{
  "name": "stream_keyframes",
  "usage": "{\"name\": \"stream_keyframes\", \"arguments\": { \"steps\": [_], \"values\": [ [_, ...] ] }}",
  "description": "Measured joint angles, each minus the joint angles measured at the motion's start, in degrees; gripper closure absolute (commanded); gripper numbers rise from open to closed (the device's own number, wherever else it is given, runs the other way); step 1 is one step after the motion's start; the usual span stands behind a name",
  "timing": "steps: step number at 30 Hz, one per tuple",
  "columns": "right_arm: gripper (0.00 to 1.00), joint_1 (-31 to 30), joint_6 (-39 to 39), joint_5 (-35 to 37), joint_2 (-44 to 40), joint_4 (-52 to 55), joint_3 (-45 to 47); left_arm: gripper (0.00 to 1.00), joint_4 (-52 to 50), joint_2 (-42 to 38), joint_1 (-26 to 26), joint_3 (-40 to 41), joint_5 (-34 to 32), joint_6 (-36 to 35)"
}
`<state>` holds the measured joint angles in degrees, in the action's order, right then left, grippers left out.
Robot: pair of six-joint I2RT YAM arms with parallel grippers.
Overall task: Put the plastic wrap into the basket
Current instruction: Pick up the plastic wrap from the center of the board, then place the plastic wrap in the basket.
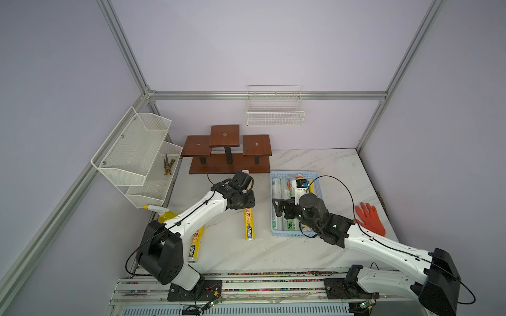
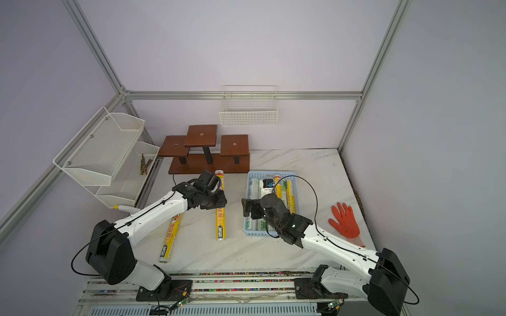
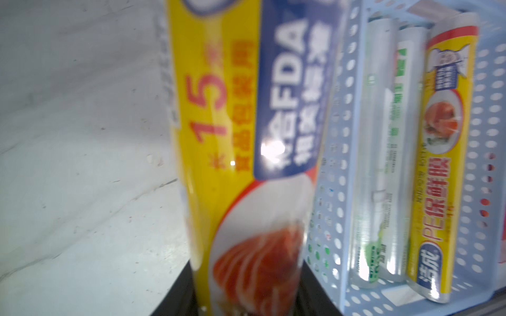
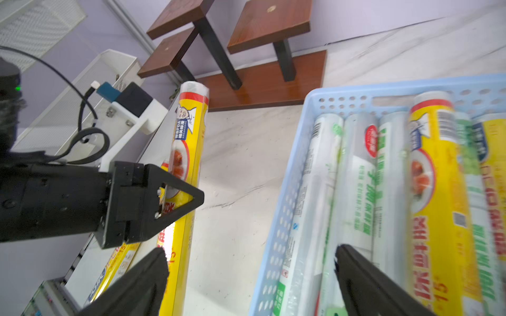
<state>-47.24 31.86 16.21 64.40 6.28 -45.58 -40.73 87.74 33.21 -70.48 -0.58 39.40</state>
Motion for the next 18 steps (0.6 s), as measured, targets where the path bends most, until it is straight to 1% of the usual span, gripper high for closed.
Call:
{"name": "stream_keyframes", "arguments": {
  "steps": [4, 7, 10, 13, 18],
  "values": [
    [0.01, 3.7, 0.0, 2.9, -4.8, 1.7, 2.0, 0.70, 3.4, 3.3, 3.1, -5.6, 1.6, 0.5],
    [0.01, 9.0, 0.5, 2.8, -7.6, 3.4, 3.2, 0.70, 5.3, 7.1, 4.8, -10.2, 3.7, 0.7],
    [0.01, 14.6, 1.3, 1.6, -9.5, 5.0, 4.7, 0.70, 6.7, 11.5, 6.2, -14.4, 5.9, 1.5],
    [0.01, 18.8, 2.3, -0.3, -10.7, 6.5, 6.3, 0.70, 7.7, 16.0, 7.5, -18.2, 8.2, 2.6],
    [0.01, 21.8, 3.5, -3.4, -11.7, 8.4, 8.2, 0.70, 8.7, 22.1, 8.6, -22.9, 11.3, 5.0]
  ]
}}
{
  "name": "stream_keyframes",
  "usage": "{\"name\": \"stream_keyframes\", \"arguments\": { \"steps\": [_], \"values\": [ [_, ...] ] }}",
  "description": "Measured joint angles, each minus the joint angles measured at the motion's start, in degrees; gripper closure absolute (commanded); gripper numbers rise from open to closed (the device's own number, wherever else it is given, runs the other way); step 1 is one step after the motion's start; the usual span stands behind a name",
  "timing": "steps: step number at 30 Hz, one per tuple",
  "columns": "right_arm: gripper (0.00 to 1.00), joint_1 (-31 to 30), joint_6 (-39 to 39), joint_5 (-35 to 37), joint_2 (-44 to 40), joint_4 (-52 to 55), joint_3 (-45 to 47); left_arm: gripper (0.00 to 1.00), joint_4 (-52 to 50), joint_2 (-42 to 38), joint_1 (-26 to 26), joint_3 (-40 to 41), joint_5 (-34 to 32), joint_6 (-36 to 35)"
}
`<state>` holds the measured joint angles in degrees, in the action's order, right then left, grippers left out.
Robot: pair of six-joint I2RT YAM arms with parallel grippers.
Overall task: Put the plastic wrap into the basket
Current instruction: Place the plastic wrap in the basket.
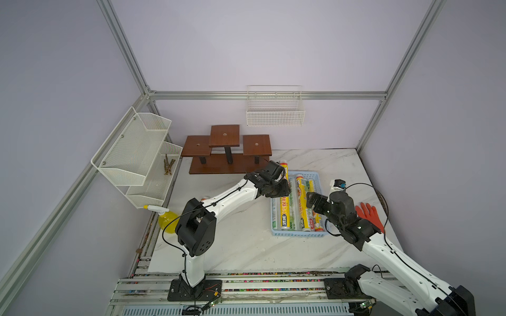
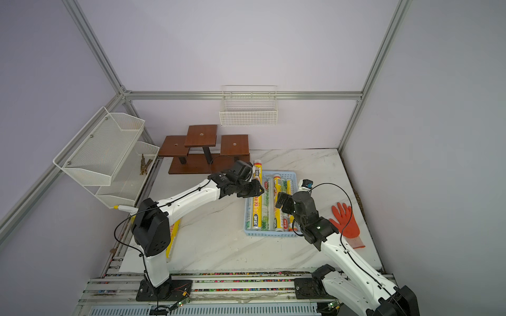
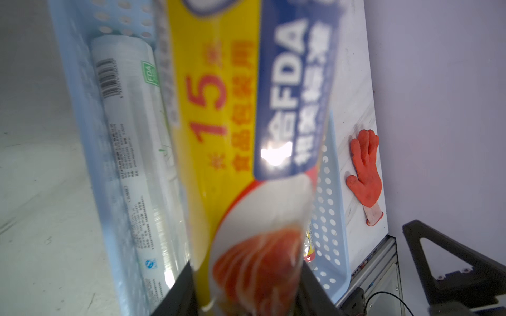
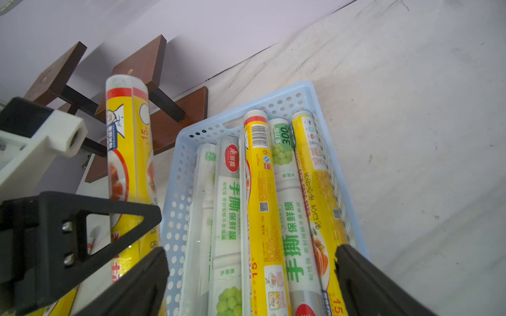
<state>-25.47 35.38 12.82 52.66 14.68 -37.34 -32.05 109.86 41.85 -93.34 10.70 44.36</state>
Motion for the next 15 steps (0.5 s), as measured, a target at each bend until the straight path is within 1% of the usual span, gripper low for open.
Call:
{"name": "stream_keyframes", "arguments": {
  "steps": [10, 15],
  "values": [
    [0.01, 0.7, 1.0, -3.9, -0.7, 0.4, 1.8, 0.68, 0.3, 7.1, 0.0, -4.6, 5.0, 3.7],
    [0.01, 0.7, 1.2, -6.0, 0.7, 0.5, 1.8, 0.68, -0.3, 8.4, 0.1, -5.4, 5.9, 4.1]
  ]
}}
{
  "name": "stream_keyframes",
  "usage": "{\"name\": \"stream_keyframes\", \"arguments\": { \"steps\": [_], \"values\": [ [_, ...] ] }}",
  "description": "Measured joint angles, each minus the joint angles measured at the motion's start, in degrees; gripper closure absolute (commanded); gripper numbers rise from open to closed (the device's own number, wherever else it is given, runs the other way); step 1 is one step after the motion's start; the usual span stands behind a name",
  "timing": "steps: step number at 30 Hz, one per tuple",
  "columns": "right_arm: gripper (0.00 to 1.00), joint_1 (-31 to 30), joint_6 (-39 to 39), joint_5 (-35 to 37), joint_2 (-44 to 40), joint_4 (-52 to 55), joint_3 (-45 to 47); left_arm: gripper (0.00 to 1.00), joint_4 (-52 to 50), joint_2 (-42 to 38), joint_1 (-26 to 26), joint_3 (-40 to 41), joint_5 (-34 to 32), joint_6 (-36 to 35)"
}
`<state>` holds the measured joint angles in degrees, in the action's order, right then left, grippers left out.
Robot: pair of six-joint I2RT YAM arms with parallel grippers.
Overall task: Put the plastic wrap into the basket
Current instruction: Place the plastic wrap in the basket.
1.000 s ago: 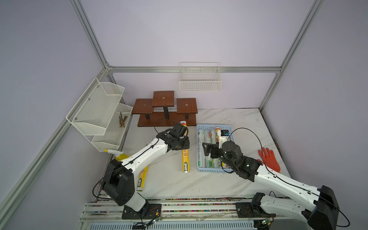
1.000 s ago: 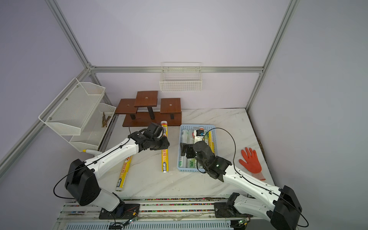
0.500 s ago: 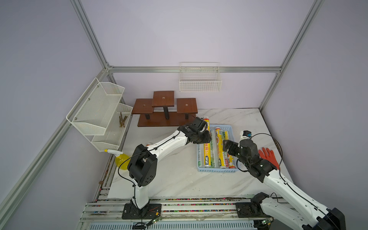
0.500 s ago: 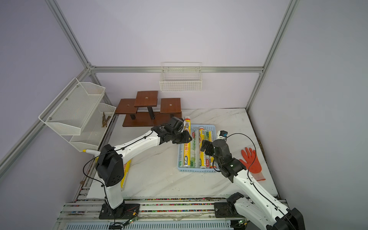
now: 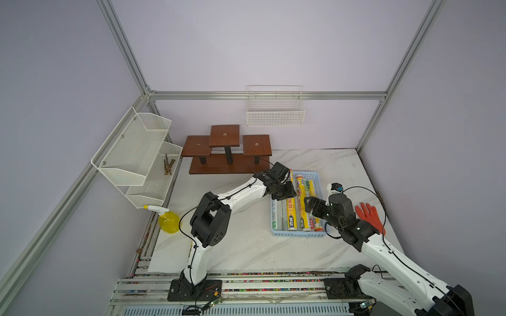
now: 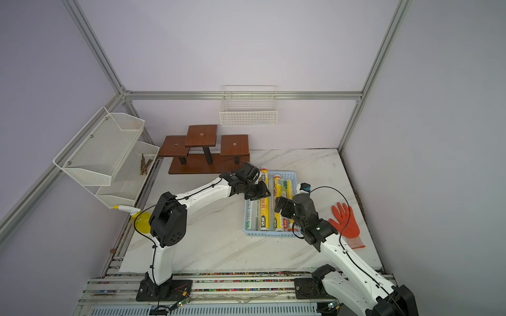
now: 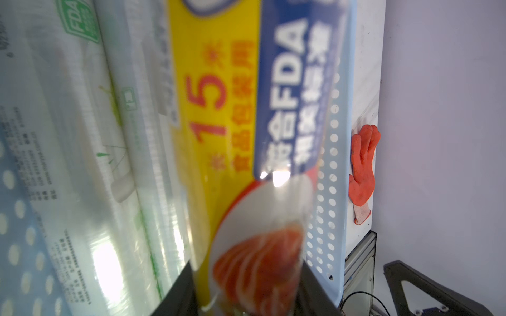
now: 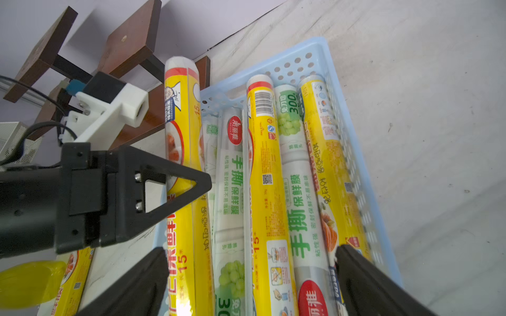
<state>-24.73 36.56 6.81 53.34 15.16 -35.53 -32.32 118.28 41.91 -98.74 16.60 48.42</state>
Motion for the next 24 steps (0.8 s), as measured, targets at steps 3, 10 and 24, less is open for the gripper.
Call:
{"name": "stream_keyframes", "arguments": {
  "steps": [3, 10, 24],
  "values": [
    [0.01, 0.0, 0.3, -0.7, 0.0, 0.1, 0.0, 0.69, 0.3, 0.0, 0.0, 0.1, 0.2, 0.0],
    [0.01, 0.0, 0.5, -1.4, -1.0, 0.0, 1.4, 0.68, 5.3, -0.2, 0.5, 3.7, -0.1, -0.7],
    [0.01, 0.0, 0.2, -0.7, 1.8, -0.1, 1.3, 0.61, 5.2, 2.1, 1.2, 1.0, 0.8, -0.9]
  ]
}}
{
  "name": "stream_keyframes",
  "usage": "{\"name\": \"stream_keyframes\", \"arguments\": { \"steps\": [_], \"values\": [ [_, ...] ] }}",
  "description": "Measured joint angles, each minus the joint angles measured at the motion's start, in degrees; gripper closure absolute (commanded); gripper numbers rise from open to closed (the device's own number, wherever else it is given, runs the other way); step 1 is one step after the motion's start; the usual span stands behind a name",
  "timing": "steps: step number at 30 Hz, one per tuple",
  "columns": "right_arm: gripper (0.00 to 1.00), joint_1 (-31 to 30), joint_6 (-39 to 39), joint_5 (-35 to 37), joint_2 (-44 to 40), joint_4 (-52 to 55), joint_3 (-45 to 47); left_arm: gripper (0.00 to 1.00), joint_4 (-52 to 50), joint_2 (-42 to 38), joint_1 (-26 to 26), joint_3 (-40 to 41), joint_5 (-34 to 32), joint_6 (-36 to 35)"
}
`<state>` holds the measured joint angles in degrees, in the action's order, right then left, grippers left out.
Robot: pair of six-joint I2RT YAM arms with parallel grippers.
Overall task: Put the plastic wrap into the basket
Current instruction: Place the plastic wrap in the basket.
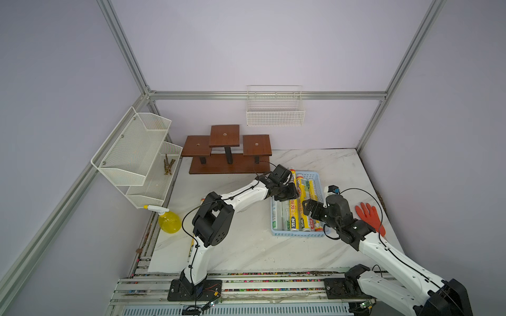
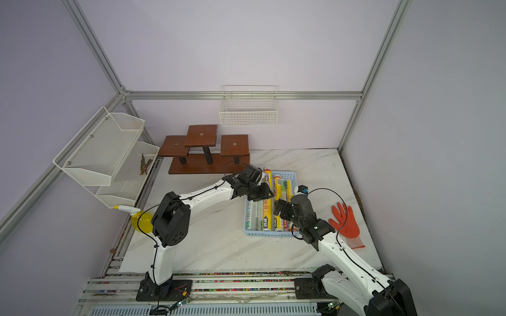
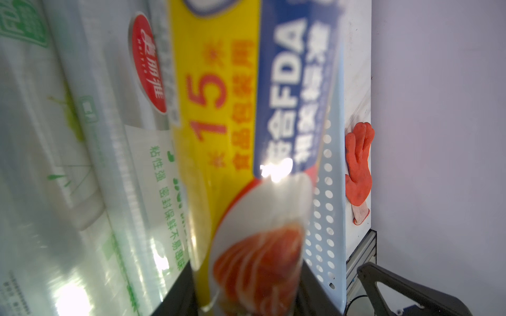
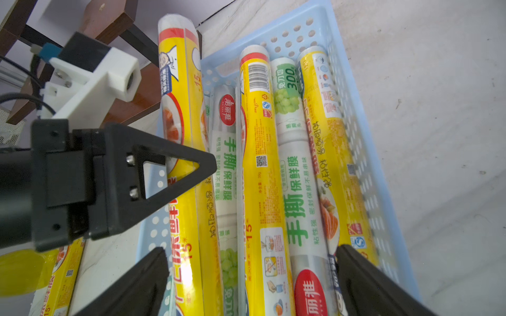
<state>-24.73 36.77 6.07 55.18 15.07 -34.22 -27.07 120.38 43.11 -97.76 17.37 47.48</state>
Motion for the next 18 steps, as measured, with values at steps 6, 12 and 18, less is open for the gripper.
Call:
{"name": "stream_keyframes", "arguments": {
  "steps": [6, 12, 18],
  "values": [
    [0.01, 0.0, 0.0, 1.5, -1.5, 0.0, 0.0, 0.51, -3.1, 3.0, 0.0, -2.6, -0.9, 0.5],
    [0.01, 0.0, 0.0, 2.0, -2.2, 0.1, 0.0, 0.42, -7.2, 3.7, 0.2, -4.3, -1.5, 0.5],
    [0.01, 0.0, 0.0, 2.1, -2.6, 0.1, 0.0, 0.42, -8.8, 3.7, 0.2, -4.7, -1.9, 0.5]
  ]
}}
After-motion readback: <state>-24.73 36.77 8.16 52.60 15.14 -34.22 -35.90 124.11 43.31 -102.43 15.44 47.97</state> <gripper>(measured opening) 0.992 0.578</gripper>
